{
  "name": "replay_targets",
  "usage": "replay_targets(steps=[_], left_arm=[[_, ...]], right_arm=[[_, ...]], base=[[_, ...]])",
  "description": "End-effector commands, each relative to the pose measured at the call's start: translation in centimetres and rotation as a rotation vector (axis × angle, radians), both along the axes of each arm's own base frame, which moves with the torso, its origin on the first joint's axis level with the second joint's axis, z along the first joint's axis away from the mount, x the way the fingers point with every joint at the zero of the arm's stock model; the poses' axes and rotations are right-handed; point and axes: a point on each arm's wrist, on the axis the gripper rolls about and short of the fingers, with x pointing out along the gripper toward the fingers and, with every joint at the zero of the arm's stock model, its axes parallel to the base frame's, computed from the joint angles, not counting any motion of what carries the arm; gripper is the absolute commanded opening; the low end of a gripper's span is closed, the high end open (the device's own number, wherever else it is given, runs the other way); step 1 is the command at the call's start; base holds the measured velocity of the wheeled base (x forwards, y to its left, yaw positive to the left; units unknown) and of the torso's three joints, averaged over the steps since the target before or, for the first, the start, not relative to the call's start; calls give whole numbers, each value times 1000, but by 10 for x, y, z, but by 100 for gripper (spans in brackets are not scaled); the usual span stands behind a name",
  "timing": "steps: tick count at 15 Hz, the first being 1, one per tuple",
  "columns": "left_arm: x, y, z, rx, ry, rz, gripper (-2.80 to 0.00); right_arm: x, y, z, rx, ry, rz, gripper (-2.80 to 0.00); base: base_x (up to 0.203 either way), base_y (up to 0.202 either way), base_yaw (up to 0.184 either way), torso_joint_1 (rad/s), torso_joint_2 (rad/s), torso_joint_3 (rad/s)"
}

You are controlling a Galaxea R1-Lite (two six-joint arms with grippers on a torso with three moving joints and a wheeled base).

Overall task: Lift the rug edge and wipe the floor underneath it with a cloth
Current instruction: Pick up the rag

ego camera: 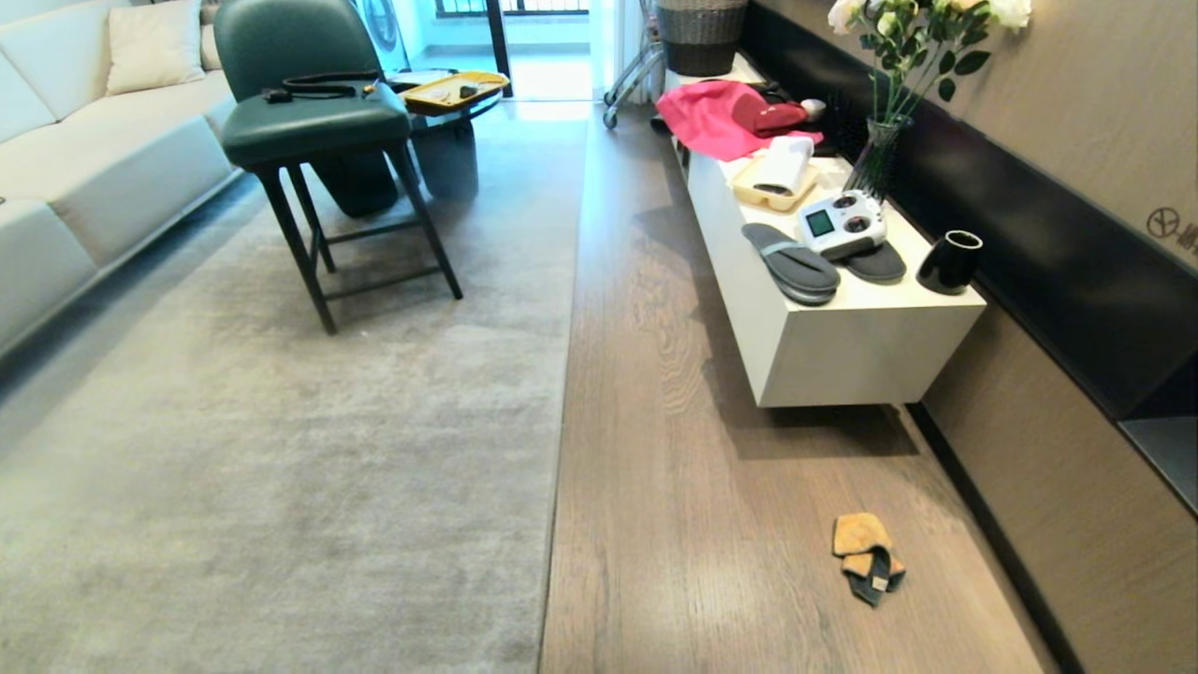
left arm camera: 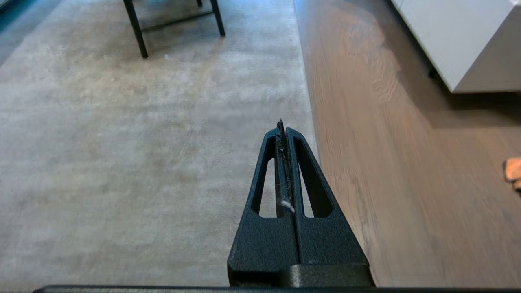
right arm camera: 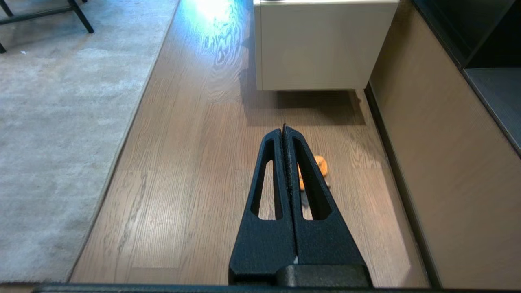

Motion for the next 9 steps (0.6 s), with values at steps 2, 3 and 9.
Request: replay_targets(steps=[2,3,9], left_arm=[[0,0,1,1,-3,0,-280],[0,0,0,1,-2,-1,-280],[0,0,1,-1,-3,-1,-280]], right_arm=[[0,0,0,0,-2,0,-280],[0,0,0,0,-2,0,-280],[0,0,0,0,-2,0,-280]], base=[[0,0,0,37,79,88],[0,0,0,17,38,43],[0,0,0,2,4,5]])
